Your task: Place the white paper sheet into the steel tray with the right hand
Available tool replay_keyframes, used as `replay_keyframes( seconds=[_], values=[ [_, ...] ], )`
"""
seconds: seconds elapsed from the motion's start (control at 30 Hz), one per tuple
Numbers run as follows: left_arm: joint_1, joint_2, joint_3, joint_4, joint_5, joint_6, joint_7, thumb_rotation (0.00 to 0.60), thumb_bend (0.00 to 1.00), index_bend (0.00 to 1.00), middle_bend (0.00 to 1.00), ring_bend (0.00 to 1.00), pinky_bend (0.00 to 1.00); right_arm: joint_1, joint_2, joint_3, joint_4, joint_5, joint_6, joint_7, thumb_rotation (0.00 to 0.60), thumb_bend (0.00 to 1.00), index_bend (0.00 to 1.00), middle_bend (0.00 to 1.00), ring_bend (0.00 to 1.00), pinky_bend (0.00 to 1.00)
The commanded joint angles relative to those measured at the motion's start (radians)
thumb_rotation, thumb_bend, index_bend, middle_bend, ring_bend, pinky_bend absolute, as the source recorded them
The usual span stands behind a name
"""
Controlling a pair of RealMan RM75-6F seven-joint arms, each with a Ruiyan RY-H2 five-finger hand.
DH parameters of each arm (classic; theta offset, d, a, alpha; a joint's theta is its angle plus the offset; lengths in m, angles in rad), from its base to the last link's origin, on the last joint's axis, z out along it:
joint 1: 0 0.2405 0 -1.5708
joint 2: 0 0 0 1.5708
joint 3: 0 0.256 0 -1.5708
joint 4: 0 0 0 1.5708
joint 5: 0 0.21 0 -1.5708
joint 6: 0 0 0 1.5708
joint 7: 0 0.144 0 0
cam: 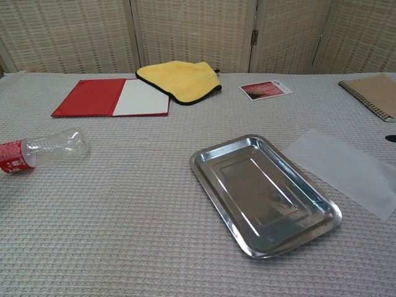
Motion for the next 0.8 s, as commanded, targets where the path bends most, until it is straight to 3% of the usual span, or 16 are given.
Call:
replay_keyframes(
  seconds=[0.03, 0.73, 0.8],
  values=[
    [-0.001, 0.0, 0.001, 0.001, -0.001, -0.004, -0.003, 0.6, 0.47, 0.04, 0.0, 0.0, 0.0, 0.004, -0.013, -0.001, 0.01, 0.0, -0.002, -0.02, 0.6, 0.31, 0.45, 0.0, 0.0, 0.0],
    [0.007, 0.001, -0.013, 0.004, -0.003, 0.025, 0.015, 0.6, 0.47, 0.04, 0.0, 0.0, 0.0, 0.034, -0.072, 0.014, 0.023, 0.02, -0.016, -0.062, 0.6, 0.31, 0.45, 0.0, 0.0, 0.0],
    [0.007, 0.002, -0.013, 0.003, -0.001, 0.026, 0.013, 0.6, 0.47, 0.04, 0.0, 0.0, 0.0, 0.036, -0.075, 0.014, 0.026, 0.021, -0.019, -0.062, 0.6, 0.35, 0.45, 0.0, 0.0, 0.0]
  ],
)
